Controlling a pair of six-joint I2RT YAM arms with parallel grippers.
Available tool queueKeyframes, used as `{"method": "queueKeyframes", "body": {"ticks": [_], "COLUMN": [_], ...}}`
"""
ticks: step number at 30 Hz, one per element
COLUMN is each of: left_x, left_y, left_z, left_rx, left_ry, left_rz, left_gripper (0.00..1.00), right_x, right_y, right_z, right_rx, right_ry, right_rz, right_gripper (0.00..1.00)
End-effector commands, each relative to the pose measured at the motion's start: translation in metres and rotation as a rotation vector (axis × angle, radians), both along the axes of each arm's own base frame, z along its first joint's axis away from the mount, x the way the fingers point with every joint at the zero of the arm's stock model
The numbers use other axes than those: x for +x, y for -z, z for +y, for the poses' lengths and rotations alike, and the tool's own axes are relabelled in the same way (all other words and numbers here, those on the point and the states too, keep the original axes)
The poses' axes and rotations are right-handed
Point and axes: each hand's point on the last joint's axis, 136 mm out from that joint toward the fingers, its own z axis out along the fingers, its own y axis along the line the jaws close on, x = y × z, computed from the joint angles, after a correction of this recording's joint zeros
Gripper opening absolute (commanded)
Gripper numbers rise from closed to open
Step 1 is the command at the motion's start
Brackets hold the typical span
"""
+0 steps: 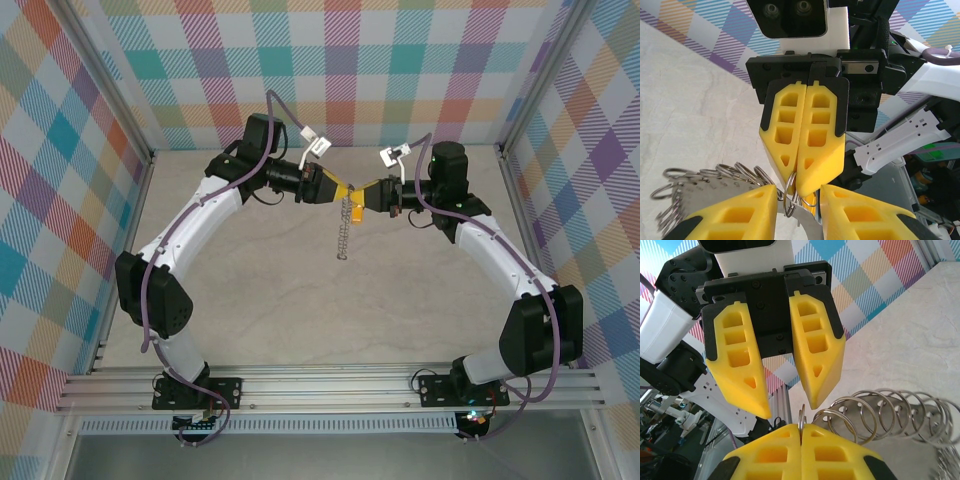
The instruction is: Put the keys on the keyring
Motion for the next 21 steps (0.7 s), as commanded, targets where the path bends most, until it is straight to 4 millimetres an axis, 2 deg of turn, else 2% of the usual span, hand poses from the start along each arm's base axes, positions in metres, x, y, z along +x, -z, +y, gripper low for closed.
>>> {"method": "queueKeyframes", "body": {"ticks": [1,12,21], "left_x": [-0.0018,-0.0003,0.0014], "left_y": [-0.0056,0.0002,-0.0051], "left_z": [-0.0058,-0.0103,-0.0154], "left_rx": [-0.023,-0.016,-0.03], "left_ry": [0.033,0.038,0.041], "left_rz": [0.001,0.009,0.003], "left_gripper": [0.29,0.3,0.15], "right_x": [0.0003,0.0021,0.0021], "right_y": [-0.0073,-0.0048,-0.0006], "right_z": [0.0,0.0005,0.0009], "right_rx": [0.021,0.022,0.021], "right_ry": [-0.028,-0.026,-0.032], "right_rz": [-0.044,-0.039,-0.028], "right_gripper": [0.0,0.0,0.0]}}
